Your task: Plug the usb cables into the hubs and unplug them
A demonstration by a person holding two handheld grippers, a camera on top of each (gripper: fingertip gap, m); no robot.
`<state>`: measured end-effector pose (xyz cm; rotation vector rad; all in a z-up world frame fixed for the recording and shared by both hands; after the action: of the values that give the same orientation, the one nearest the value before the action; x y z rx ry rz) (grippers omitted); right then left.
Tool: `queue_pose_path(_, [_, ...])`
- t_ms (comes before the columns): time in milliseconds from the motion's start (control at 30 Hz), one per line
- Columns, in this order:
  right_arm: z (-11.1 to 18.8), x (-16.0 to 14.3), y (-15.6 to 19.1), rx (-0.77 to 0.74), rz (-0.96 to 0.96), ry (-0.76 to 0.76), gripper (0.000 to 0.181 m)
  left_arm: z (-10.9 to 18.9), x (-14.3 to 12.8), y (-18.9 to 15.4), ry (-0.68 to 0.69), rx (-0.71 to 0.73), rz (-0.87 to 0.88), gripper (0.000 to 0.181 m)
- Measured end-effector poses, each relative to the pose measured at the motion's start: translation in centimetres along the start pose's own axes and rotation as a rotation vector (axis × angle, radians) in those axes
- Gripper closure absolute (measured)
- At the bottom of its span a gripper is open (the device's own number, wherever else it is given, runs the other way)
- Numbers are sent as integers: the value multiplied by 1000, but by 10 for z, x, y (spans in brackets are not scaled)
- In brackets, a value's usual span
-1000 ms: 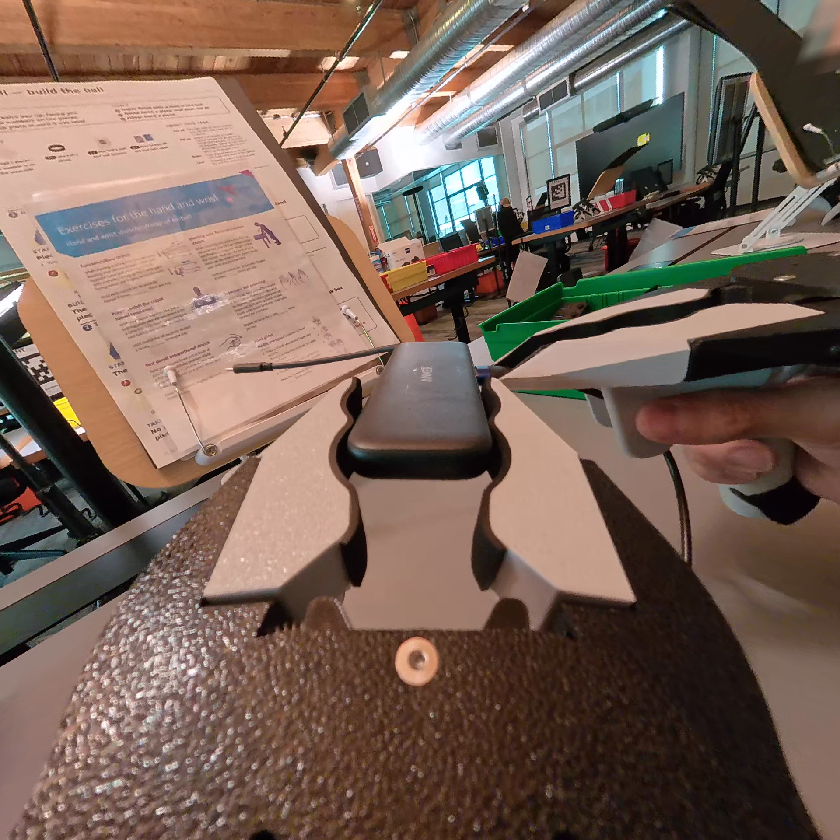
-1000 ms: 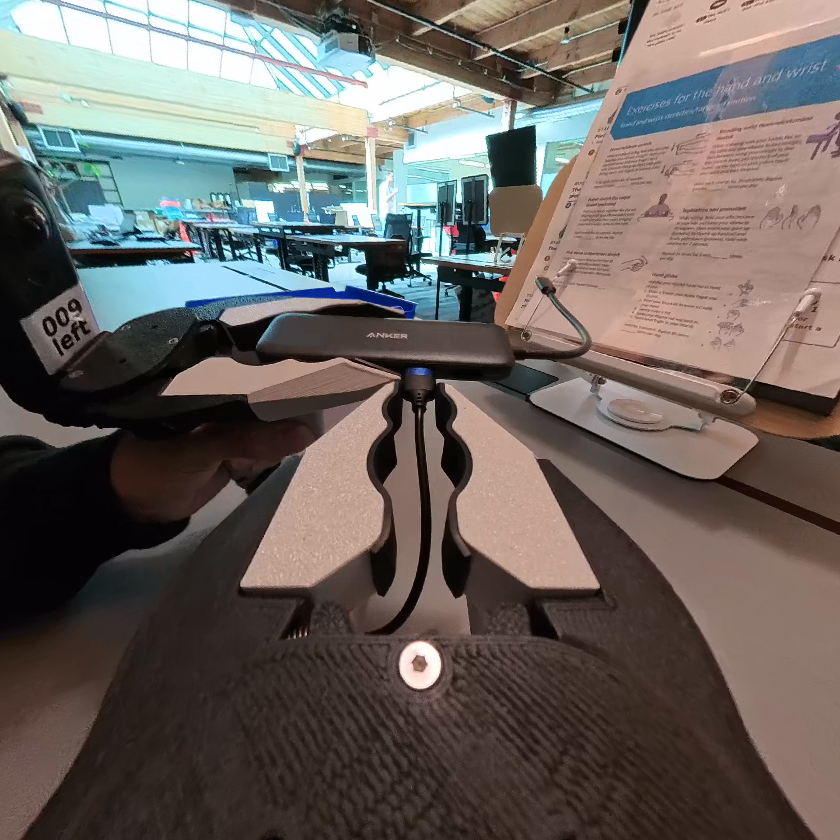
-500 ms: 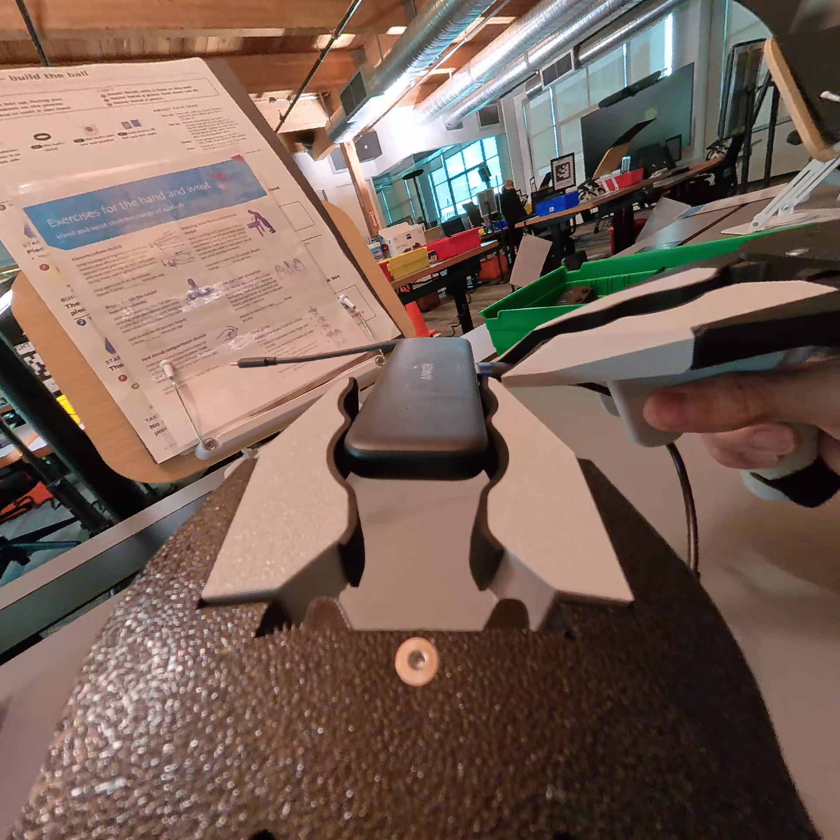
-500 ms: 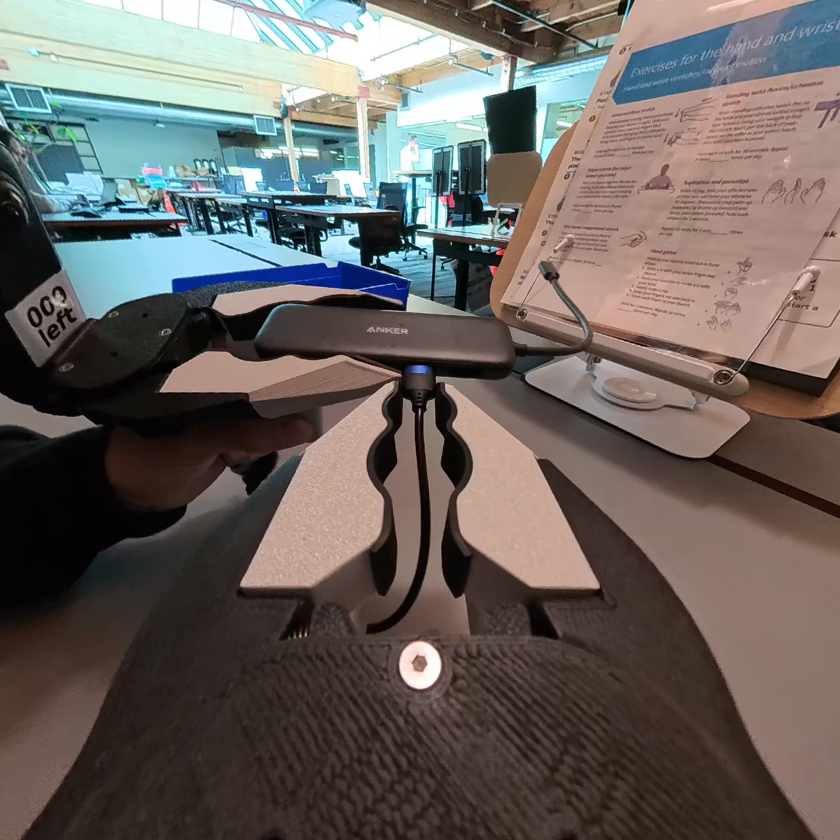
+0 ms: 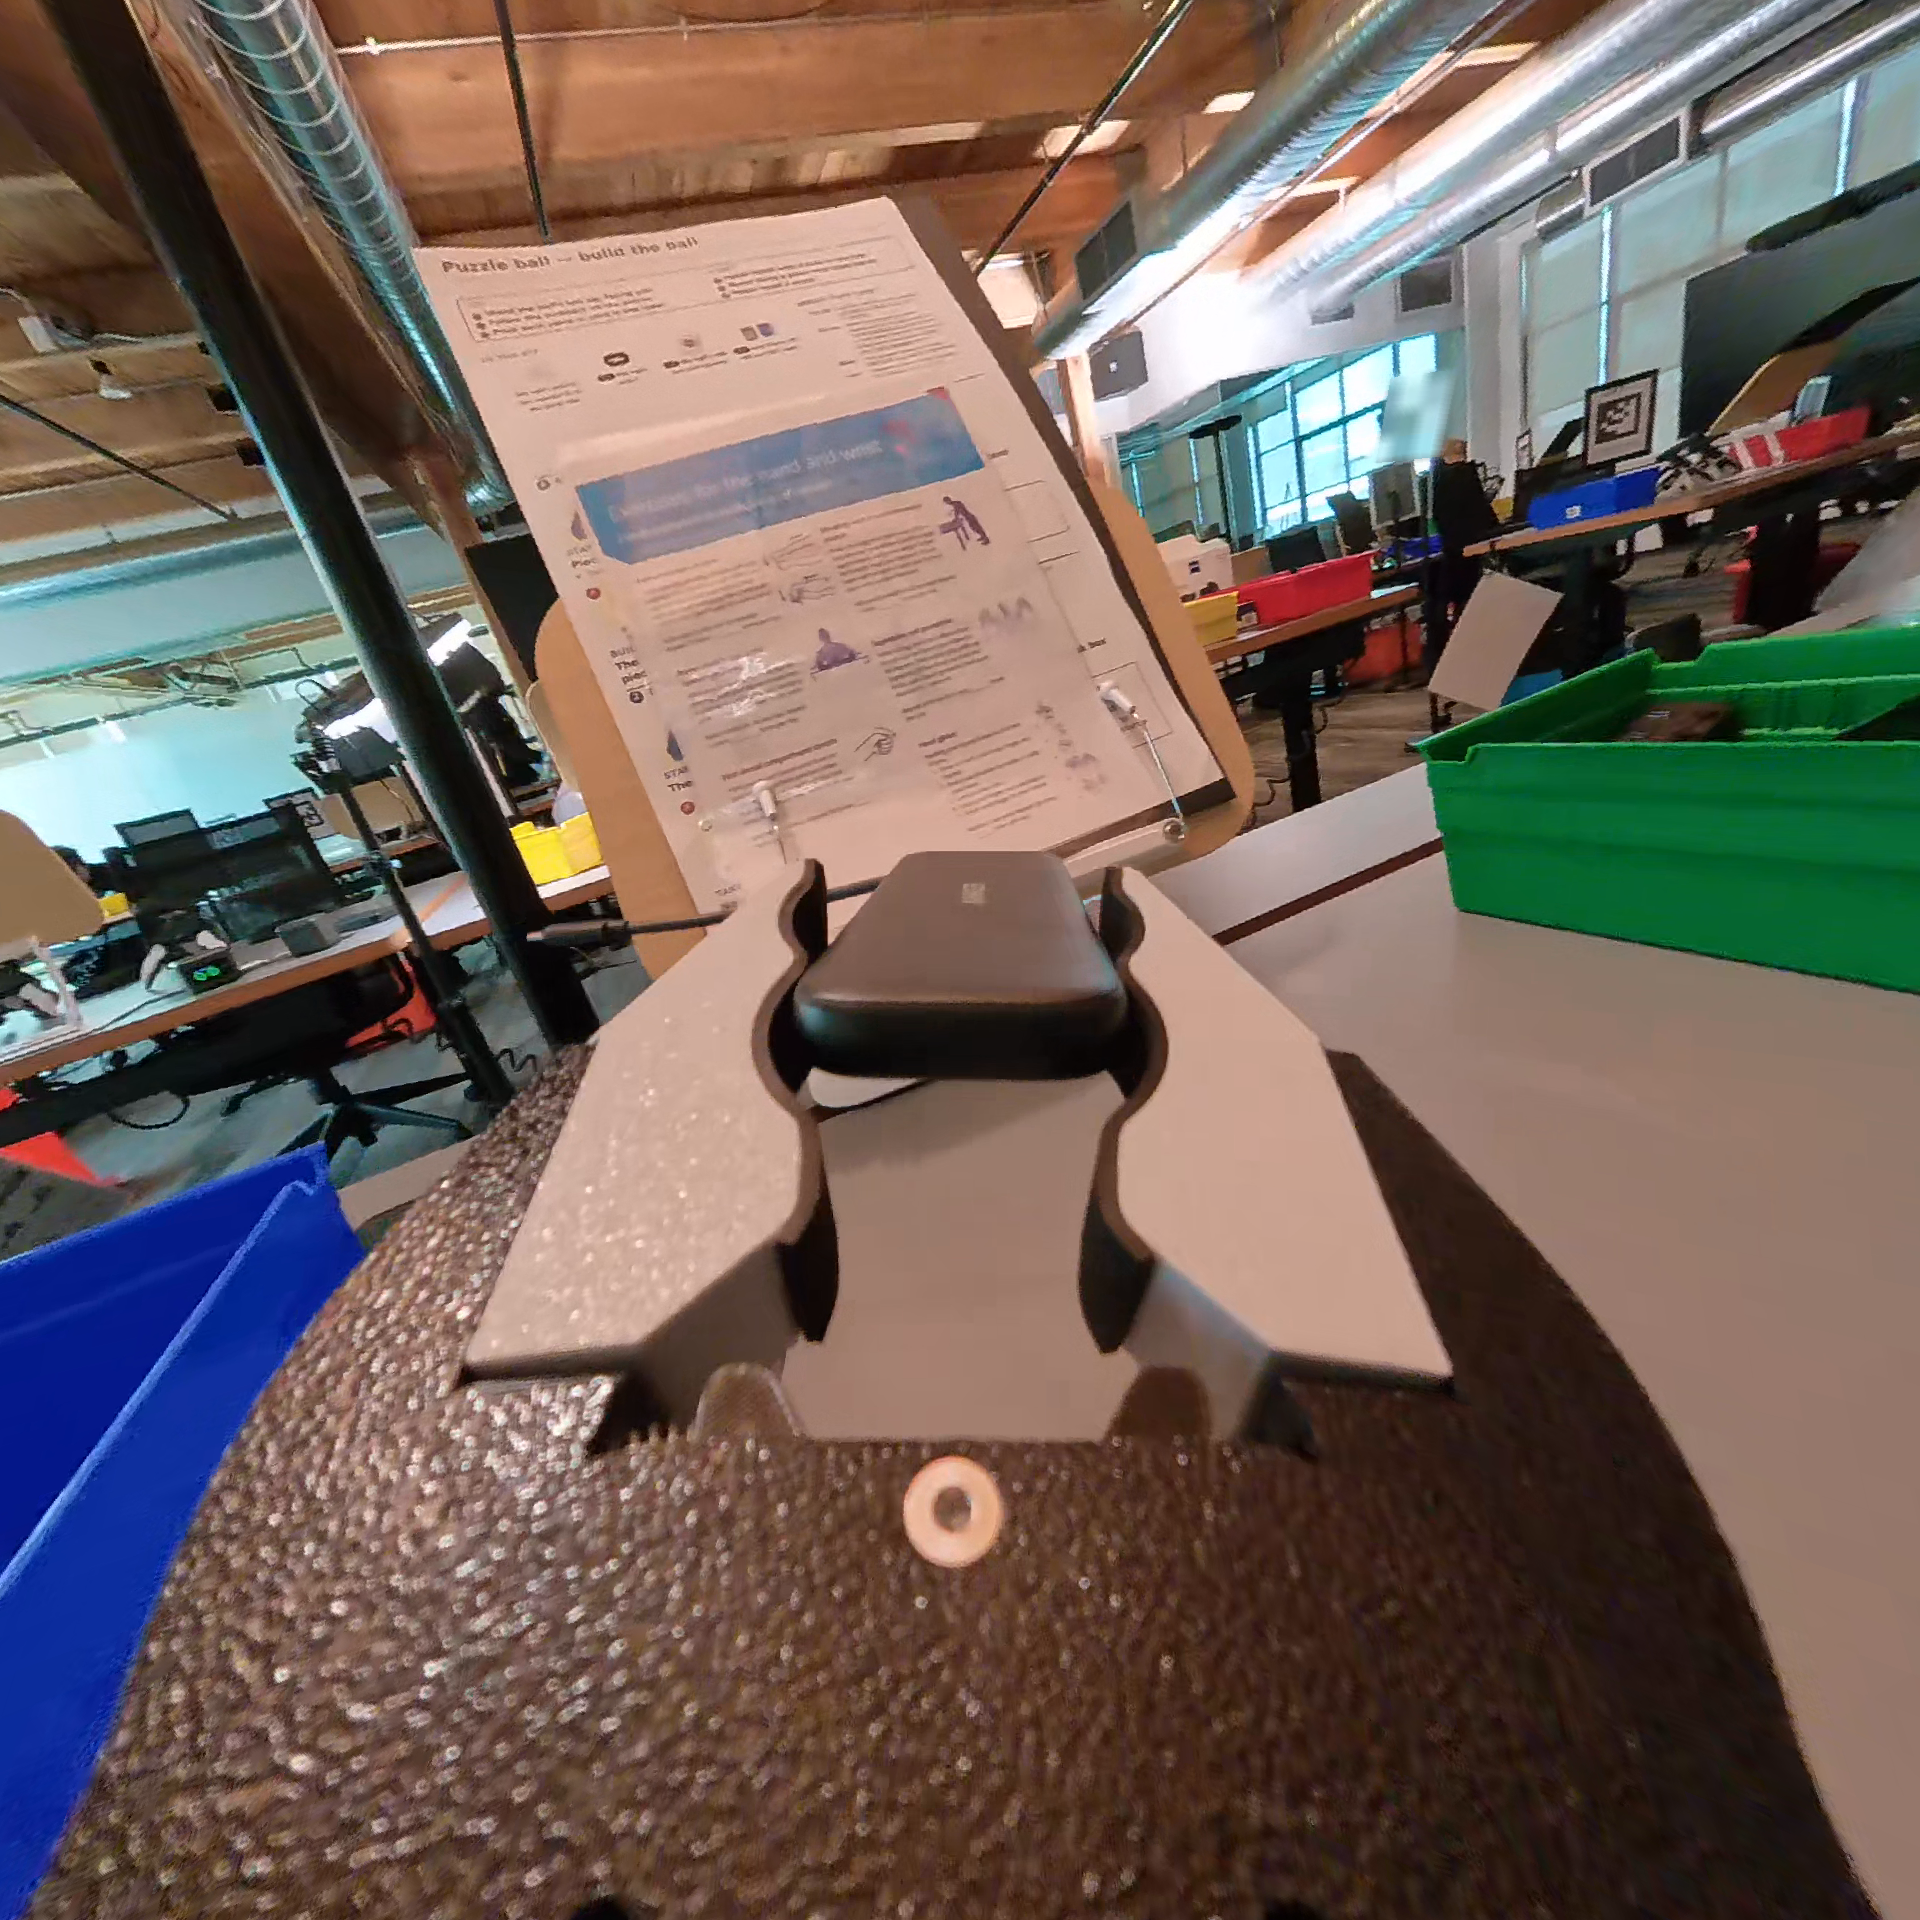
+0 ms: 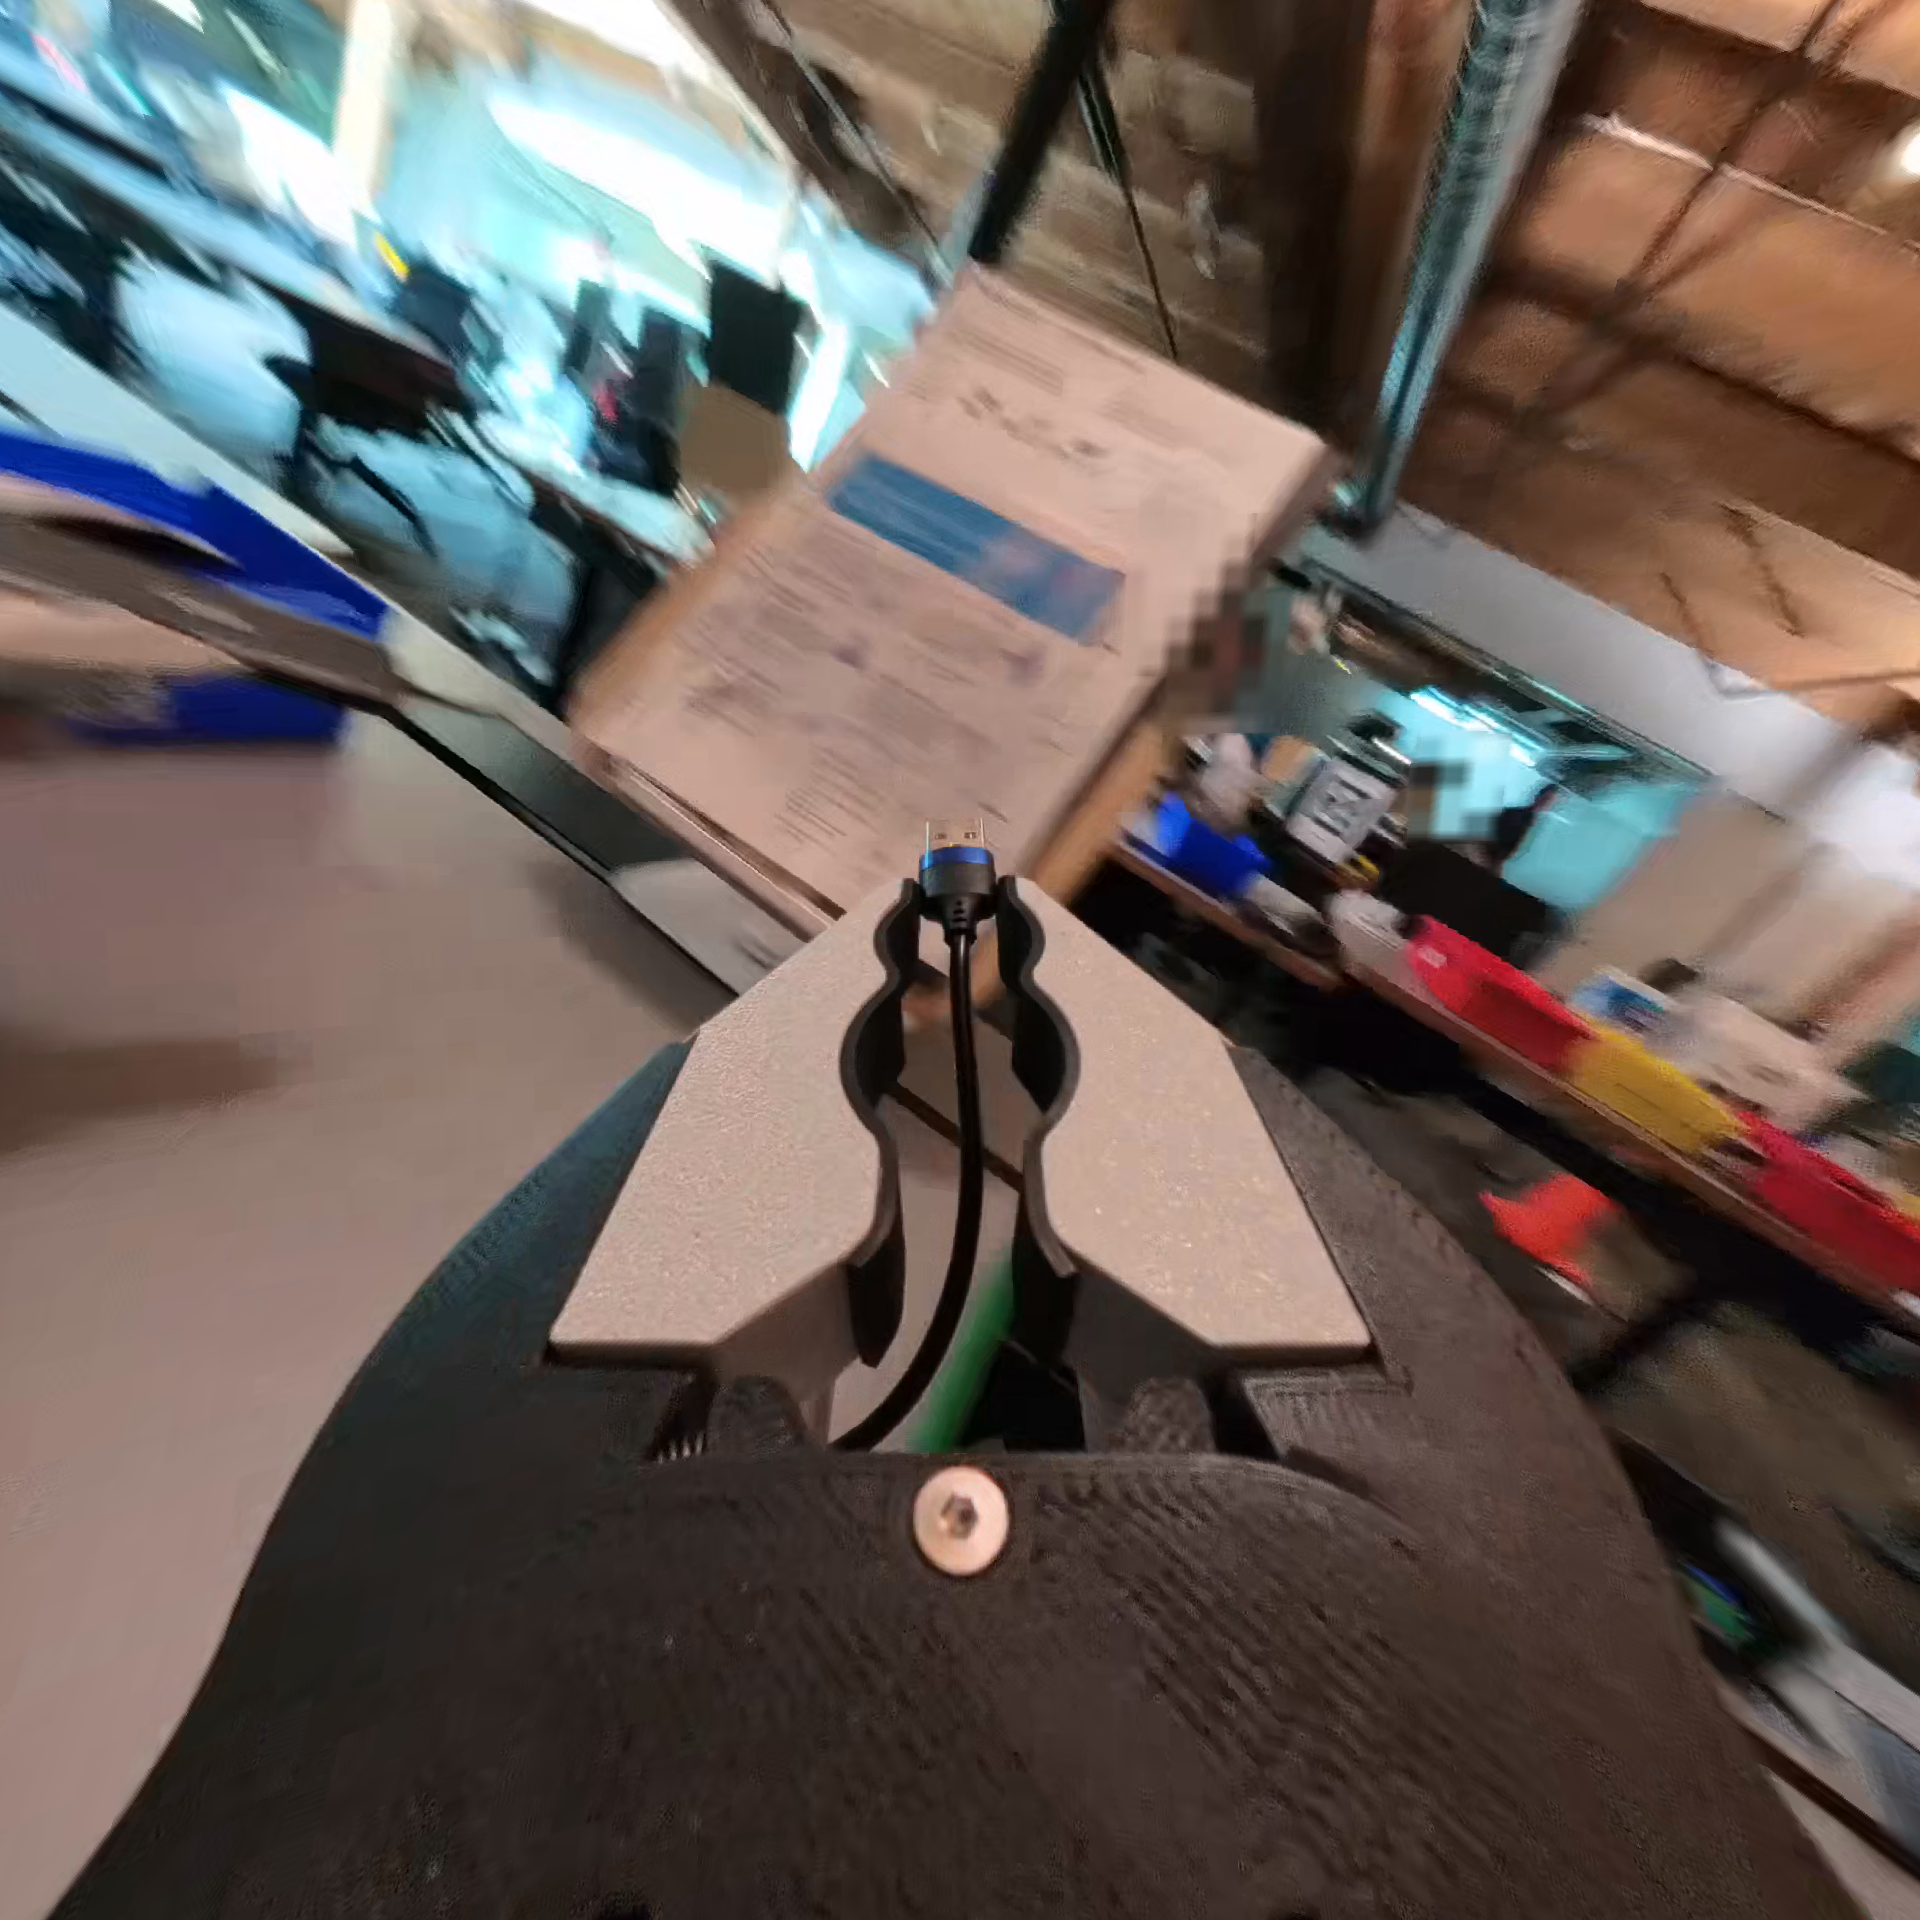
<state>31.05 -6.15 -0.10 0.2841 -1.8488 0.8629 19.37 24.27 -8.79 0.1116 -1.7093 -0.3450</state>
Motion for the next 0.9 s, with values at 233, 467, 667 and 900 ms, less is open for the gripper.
queue_pose_path(233, [-14, -86, -97, -49, 121, 256, 168, 2, 5, 0, -30, -20, 45, 130])
queue_pose_path(467, [-15, -179, -75, 183, 88, 626, 167, -2, 3, -8, -31, -63, 32, 130])
queue_pose_path(667, [-4, -134, -69, 255, -147, 531, 122, -7, 9, -30, -90, -295, 85, 130])
queue_pose_path(900, [19, -13, 73, 705, -171, 59, 112, 0, 17, -69, -263, -802, 281, 129])
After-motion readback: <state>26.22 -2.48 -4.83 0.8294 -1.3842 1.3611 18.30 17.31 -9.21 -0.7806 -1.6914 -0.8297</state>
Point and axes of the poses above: each gripper's, where its closed fingertips meet, z back along the fingers, x out of its top, y = z × x across the jaws, the point moved 5 cm from there along z, back along the fingers, and after that the axes turned 14 degrees about -x, right-handed, at the moved point
